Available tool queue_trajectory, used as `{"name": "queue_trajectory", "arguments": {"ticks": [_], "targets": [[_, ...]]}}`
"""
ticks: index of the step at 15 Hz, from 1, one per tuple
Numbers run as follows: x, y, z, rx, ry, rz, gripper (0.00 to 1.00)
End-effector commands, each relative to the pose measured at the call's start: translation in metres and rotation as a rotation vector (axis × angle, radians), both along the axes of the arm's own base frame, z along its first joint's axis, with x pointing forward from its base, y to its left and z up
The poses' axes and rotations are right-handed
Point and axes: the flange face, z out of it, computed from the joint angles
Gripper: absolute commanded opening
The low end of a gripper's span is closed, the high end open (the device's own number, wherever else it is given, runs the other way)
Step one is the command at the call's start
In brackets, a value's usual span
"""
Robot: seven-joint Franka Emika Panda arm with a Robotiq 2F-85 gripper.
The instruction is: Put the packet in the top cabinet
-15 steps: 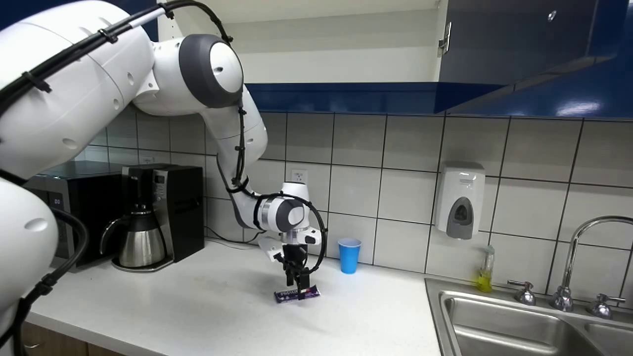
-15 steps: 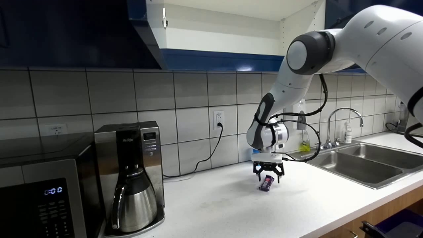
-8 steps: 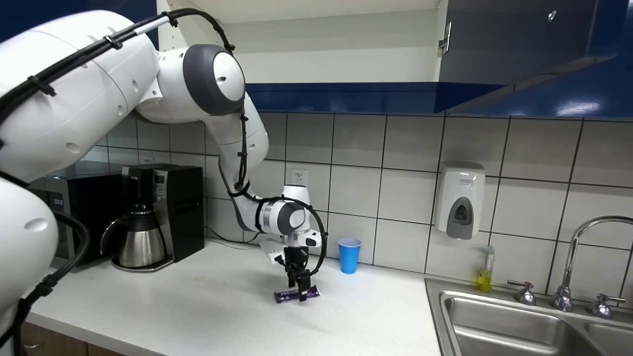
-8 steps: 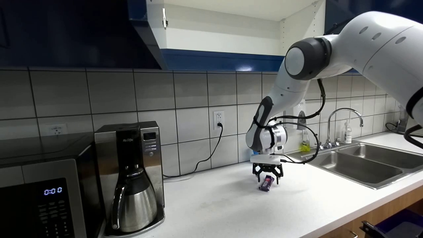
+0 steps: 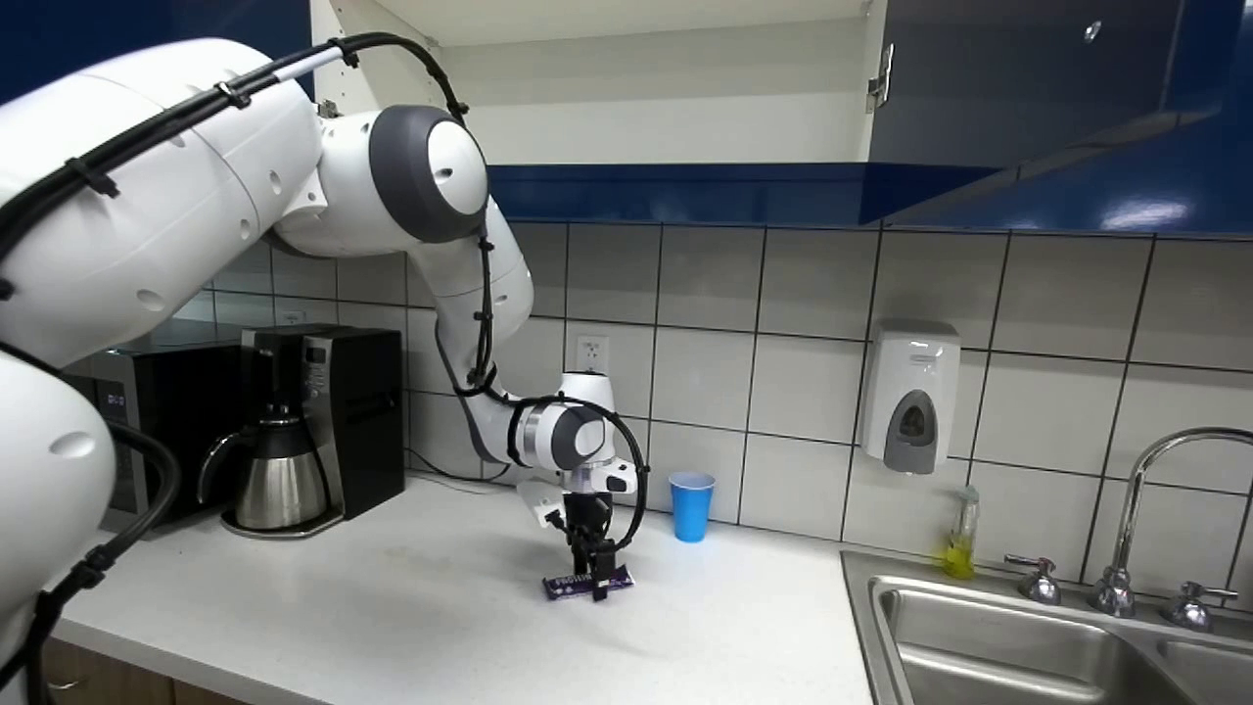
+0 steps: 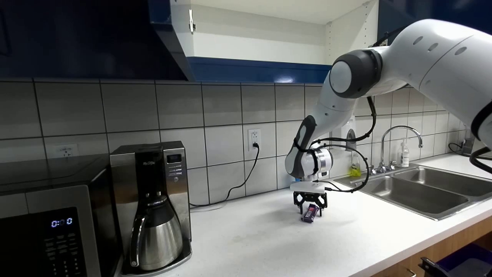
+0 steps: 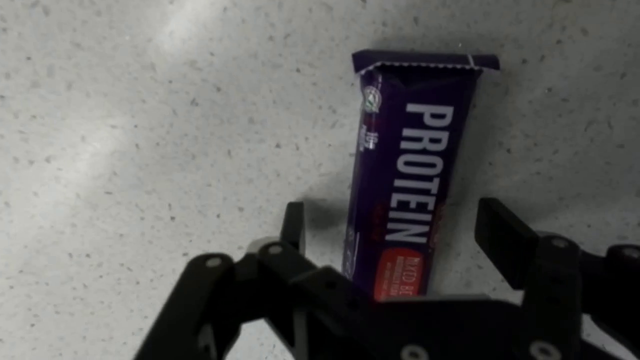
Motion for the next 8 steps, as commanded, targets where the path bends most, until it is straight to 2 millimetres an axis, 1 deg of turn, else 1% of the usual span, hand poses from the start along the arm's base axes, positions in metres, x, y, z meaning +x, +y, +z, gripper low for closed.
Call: {"name": "queue_trajectory", "arguments": {"ticks": [1,6,7,8], "targets": [[0.0092,-0.0009,0.0010,-0.008,-0.013,-0.023,0.56],[0.0144,-0.0011,0.0056,-0.008,-0.024,-0.020,0.19],[0.0146,-0.0024,0.0060,-0.008,-0.023,-0.021,0.16],[0.0144,-0.0032,0.0056,-0.009,-0.022,-0.022,0.16]]}}
